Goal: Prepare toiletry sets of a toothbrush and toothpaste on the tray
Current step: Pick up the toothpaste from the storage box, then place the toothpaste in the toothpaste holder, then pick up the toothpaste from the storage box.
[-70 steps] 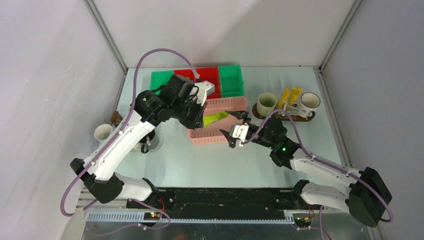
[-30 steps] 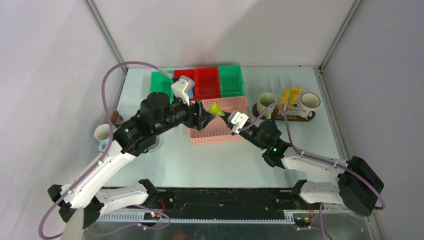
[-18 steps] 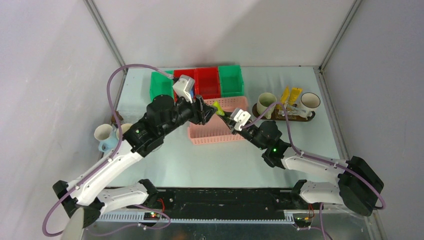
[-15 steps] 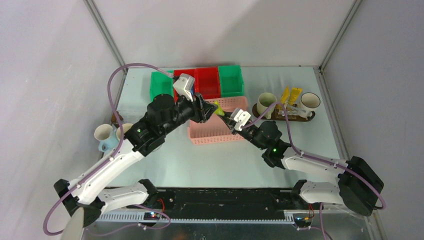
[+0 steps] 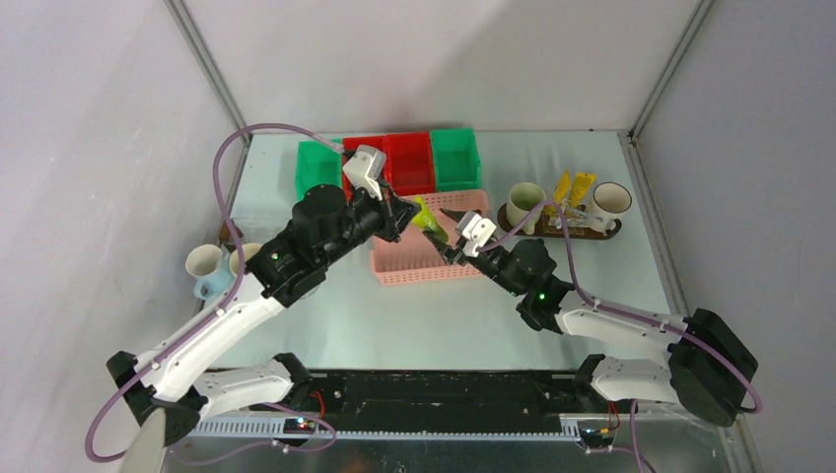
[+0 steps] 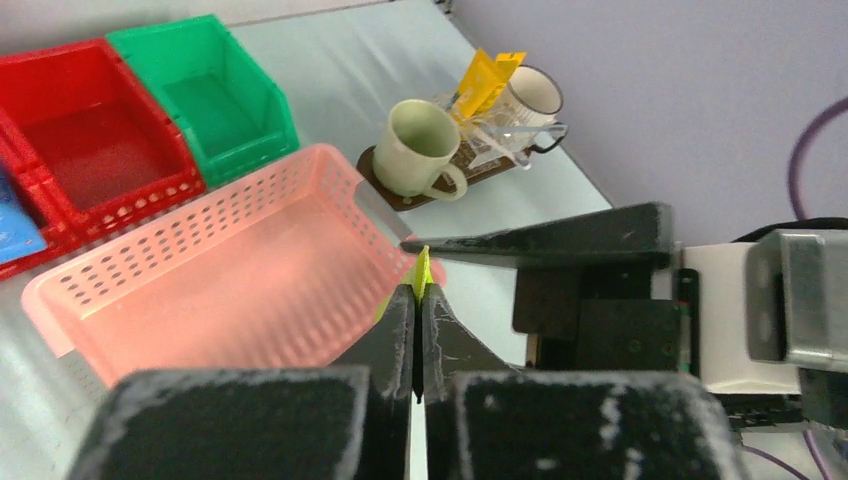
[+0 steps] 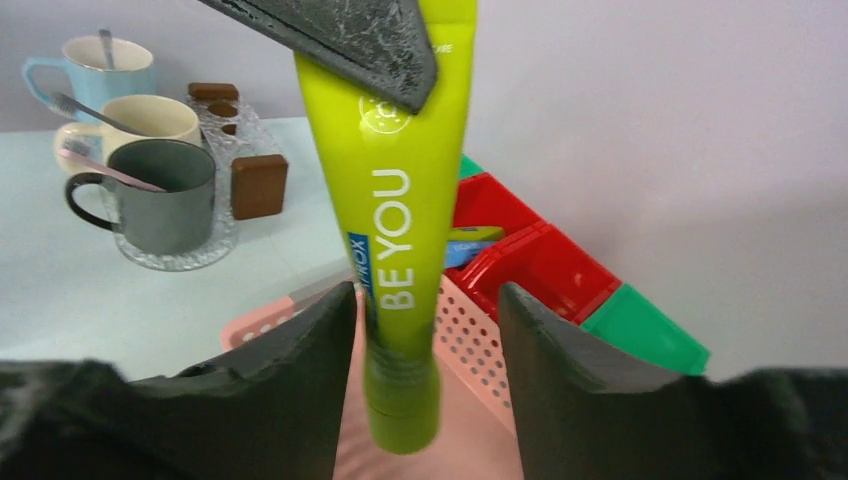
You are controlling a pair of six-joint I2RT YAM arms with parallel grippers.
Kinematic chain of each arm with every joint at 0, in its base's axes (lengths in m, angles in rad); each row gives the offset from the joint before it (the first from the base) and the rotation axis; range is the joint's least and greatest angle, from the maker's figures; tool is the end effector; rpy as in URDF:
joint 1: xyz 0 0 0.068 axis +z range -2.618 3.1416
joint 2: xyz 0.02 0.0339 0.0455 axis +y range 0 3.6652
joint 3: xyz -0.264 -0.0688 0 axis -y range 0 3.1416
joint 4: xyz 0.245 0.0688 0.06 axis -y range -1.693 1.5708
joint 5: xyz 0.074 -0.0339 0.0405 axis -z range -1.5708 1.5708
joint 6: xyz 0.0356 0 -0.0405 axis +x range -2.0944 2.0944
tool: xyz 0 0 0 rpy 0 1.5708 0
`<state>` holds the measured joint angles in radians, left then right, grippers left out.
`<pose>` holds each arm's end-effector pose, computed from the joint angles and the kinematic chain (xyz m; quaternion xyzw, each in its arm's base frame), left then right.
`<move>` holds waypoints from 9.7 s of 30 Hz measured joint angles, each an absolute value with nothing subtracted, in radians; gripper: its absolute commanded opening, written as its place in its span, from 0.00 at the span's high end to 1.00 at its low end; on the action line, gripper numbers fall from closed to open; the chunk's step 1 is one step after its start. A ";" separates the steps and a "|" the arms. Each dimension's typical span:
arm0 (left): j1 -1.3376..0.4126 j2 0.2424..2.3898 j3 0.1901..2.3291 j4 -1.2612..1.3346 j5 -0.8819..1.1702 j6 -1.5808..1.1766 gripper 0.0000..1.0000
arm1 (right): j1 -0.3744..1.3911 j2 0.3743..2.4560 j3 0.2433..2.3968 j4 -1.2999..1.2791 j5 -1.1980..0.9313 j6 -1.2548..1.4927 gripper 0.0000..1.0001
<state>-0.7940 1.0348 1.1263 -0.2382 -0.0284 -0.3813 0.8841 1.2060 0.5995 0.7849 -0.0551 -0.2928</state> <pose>0.1634 -0.1648 0.4066 0.1460 0.7428 -0.3533 0.5497 0.1691 0.2094 0.2892 -0.3734 0.5215 0.2404 0.7286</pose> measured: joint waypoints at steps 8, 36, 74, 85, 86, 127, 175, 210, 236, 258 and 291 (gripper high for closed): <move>-0.734 1.042 1.214 -0.357 -0.112 -0.328 1.00 | 0.884 1.112 0.599 0.710 -0.017 -0.297 0.22; 0.001 0.964 1.144 -0.477 -0.400 -0.263 1.00 | 0.843 0.773 0.389 0.495 0.067 -0.190 0.01; 0.289 1.218 0.877 -0.010 -0.482 -0.396 1.00 | 0.828 0.762 0.327 0.588 0.155 -0.170 0.01; 0.290 1.258 0.862 -0.009 -0.487 -0.416 1.00 | 0.827 0.762 0.324 0.602 0.159 -0.170 0.01; 0.290 1.264 0.862 -0.009 -0.487 -0.419 1.00 | 0.827 0.762 0.324 0.602 0.159 -0.170 0.01; 0.291 1.248 0.821 -0.003 -0.455 -0.454 0.17 | 0.827 0.741 0.315 0.616 0.157 -0.167 0.00; -0.263 1.989 1.615 -0.270 -0.172 -0.087 0.31 | 0.937 0.636 0.390 0.337 0.337 -0.191 0.07; -0.171 2.209 1.797 -0.469 -0.022 -0.280 0.51 | 0.983 0.726 0.453 0.289 0.385 -0.215 0.08; -0.209 2.096 1.596 -0.275 -0.065 -0.299 0.48 | 1.024 0.724 0.453 0.271 0.401 -0.205 0.08; -0.201 2.183 1.740 -0.416 -0.144 -0.280 0.60 | 1.055 0.726 0.453 0.272 0.434 -0.199 0.08; -0.185 1.996 1.824 -0.669 -0.093 -0.150 1.00 | 1.076 0.707 0.453 0.310 0.410 -0.370 0.01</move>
